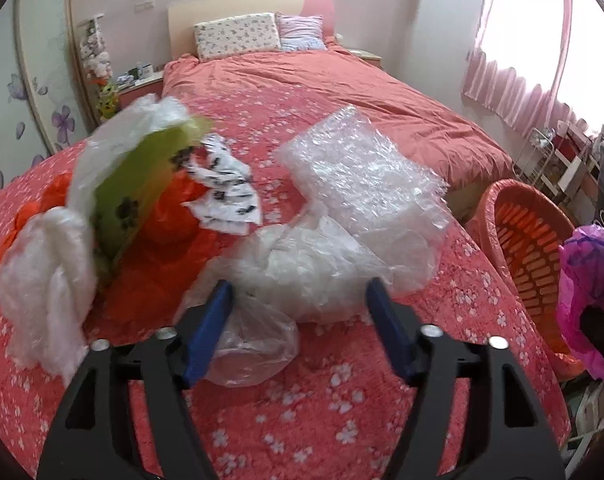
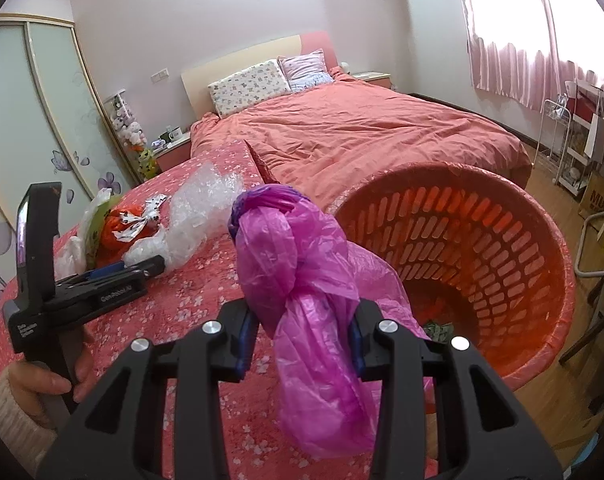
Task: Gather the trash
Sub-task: 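Grasp the clear plastic bag with the left gripper while the right gripper holds the magenta bag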
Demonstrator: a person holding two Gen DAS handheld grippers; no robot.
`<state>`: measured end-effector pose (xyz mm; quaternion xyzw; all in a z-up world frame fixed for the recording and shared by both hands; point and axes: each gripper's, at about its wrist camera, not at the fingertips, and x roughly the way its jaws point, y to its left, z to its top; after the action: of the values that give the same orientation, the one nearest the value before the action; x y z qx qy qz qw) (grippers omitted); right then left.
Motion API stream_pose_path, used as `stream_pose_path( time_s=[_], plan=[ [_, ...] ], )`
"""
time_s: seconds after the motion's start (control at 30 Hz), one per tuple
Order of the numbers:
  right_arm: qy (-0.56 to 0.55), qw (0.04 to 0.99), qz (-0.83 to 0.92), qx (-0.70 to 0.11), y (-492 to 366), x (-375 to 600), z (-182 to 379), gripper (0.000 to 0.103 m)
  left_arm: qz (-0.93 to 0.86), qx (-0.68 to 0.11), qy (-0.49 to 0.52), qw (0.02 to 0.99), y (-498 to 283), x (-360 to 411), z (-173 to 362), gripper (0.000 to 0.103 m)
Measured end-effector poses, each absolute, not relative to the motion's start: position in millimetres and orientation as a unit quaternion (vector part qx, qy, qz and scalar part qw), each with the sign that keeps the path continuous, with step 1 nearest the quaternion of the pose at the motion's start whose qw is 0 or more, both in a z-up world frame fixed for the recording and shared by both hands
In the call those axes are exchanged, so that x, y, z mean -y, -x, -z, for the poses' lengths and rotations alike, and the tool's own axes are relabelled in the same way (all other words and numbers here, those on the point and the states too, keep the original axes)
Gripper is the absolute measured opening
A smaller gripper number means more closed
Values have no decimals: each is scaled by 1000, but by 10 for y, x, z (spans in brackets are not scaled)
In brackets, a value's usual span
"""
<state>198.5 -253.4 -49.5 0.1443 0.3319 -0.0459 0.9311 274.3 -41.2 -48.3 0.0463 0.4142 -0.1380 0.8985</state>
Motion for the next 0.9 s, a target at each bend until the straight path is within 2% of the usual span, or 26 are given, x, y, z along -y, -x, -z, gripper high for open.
stream_pose_path(
  time_s=[0.33,0.4,0.47,0.7,0.77,0.83,0.9],
  plan=[
    [-154,927,44,-339,-1995,2570,552,37,144,-422,-63,893,-2818,479,487,77],
    [-155,926,44,-341,-1994,2579,563,37,148,-421,-69,892,-2797,472,490,68],
    [-155,926,44,-342,-1995,2576,570,37,152,-417,-63,894,-2767,431,469,53],
    [-153,927,42,-340,-1975,2535,533,37,170,-410,-45,895,-2633,330,425,33],
    [-152,928,41,-338,-1959,2518,508,37,177,-411,-35,894,-2579,294,401,20],
    [-151,930,40,-334,-1939,2497,477,37,176,-409,-31,895,-2539,261,369,19],
    [-150,931,39,-331,-1918,2486,448,37,179,-404,-31,896,-2506,238,337,13]
  ],
)
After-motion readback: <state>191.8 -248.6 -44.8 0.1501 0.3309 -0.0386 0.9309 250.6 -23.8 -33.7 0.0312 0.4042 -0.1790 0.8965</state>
